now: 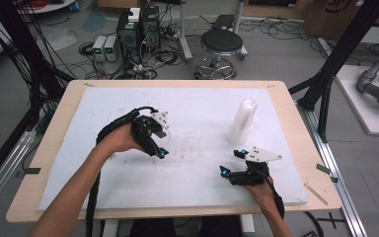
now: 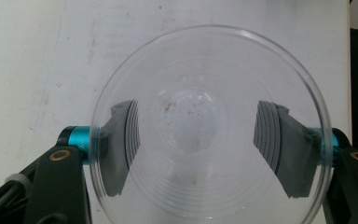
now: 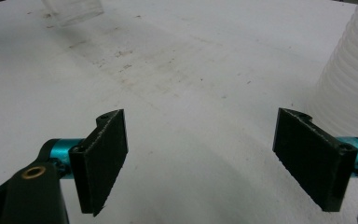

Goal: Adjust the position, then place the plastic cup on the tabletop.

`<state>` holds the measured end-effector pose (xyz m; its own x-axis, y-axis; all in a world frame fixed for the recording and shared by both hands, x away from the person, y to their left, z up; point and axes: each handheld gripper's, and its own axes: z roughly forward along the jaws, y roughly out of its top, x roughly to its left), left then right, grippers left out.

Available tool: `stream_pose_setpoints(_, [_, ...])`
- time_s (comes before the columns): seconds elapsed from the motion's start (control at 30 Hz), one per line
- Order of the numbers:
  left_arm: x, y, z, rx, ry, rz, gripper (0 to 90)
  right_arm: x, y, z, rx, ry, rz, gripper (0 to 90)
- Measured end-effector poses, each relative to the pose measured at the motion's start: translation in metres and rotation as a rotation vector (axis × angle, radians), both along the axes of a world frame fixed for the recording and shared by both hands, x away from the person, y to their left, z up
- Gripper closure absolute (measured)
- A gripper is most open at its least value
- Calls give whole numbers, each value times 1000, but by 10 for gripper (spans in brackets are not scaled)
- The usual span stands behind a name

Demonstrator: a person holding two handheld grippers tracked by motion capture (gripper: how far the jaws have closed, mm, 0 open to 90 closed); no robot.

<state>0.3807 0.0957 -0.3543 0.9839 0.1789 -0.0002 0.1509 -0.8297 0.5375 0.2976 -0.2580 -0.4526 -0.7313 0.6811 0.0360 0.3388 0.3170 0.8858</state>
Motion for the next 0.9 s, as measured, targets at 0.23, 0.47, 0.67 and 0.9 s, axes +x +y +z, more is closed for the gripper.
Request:
stream_pose_setpoints(0.23, [0, 1, 1, -3, -2, 3, 309, 0, -1, 0, 8, 0, -1, 175])
stream_pose_setpoints(0.47, [5, -2, -4, 27, 3, 15, 310, 0, 0, 0, 7, 5, 0, 175])
stream_pose_setpoints(0.67, [12, -13, -7, 75, 12, 6, 310, 1, 0, 0, 0, 10, 11, 175])
stream_pose_setpoints(0.9, [19, -26, -10, 125, 20, 1, 311, 1, 0, 0, -5, 6, 14, 175])
